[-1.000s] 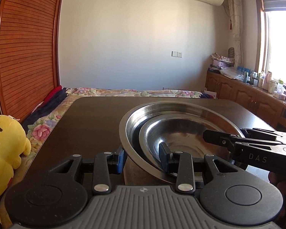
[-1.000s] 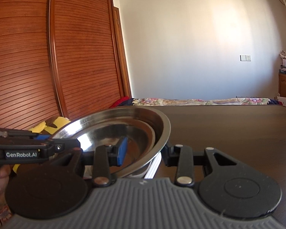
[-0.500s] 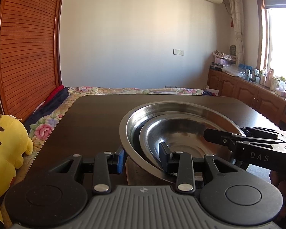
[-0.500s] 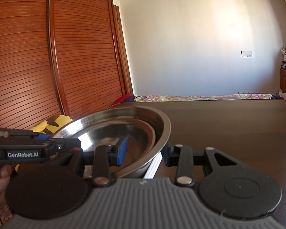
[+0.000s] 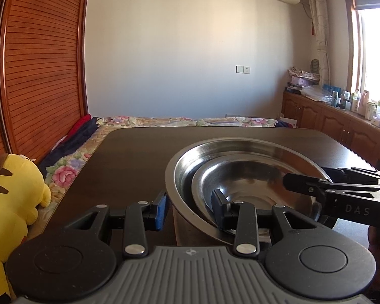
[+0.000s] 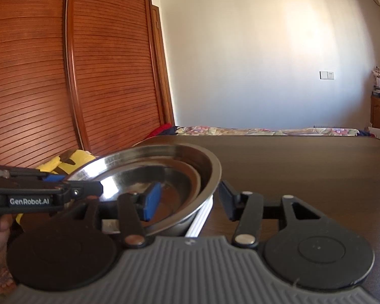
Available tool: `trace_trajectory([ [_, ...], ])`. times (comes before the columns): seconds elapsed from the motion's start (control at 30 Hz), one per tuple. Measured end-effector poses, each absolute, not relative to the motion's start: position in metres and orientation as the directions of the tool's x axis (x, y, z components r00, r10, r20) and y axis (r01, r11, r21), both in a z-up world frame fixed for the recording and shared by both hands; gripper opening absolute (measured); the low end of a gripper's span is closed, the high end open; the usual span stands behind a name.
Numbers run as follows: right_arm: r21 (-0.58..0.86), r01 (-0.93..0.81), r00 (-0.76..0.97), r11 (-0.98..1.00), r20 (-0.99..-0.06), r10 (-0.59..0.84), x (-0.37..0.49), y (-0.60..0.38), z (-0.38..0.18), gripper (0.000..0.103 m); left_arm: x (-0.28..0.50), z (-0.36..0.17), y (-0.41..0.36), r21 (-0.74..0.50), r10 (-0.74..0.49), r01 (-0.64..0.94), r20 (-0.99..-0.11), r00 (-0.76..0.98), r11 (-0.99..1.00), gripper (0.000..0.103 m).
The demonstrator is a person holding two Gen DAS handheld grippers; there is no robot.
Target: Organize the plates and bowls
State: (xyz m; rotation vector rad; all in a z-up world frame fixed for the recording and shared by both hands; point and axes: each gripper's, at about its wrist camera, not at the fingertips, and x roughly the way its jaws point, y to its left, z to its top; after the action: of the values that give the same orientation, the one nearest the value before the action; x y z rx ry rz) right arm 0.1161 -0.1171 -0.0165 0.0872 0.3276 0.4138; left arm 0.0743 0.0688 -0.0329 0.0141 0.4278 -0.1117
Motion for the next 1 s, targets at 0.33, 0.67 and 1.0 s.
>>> trace_trajectory([
  [0.33, 0.142, -0.332, 0.891, 0.932, -0.276, 0.36, 0.109, -0.126, -0.011, 0.064, 0.067, -0.027, 0.072, 0.006, -0.063, 0.07, -0.38, 0.923, 0.997, 0.08],
  [0.67, 0.132, -0.262, 0.926, 0.956, -0.243, 0.287, 0.097, -0.147, -0.001, 0.092, 0.051, -0.007, 0.074, 0.002, -0.039, 0.042, -0.298, 0.954, 0.999, 0.103],
  [1.0, 0.094, -0.17, 0.958, 0.981, -0.216, 0.187, 0.083, -0.163, 0.019, 0.103, 0.043, 0.011, 0.051, 0.04, -0.03, 0.043, -0.278, 0.96, 0.998, 0.103],
])
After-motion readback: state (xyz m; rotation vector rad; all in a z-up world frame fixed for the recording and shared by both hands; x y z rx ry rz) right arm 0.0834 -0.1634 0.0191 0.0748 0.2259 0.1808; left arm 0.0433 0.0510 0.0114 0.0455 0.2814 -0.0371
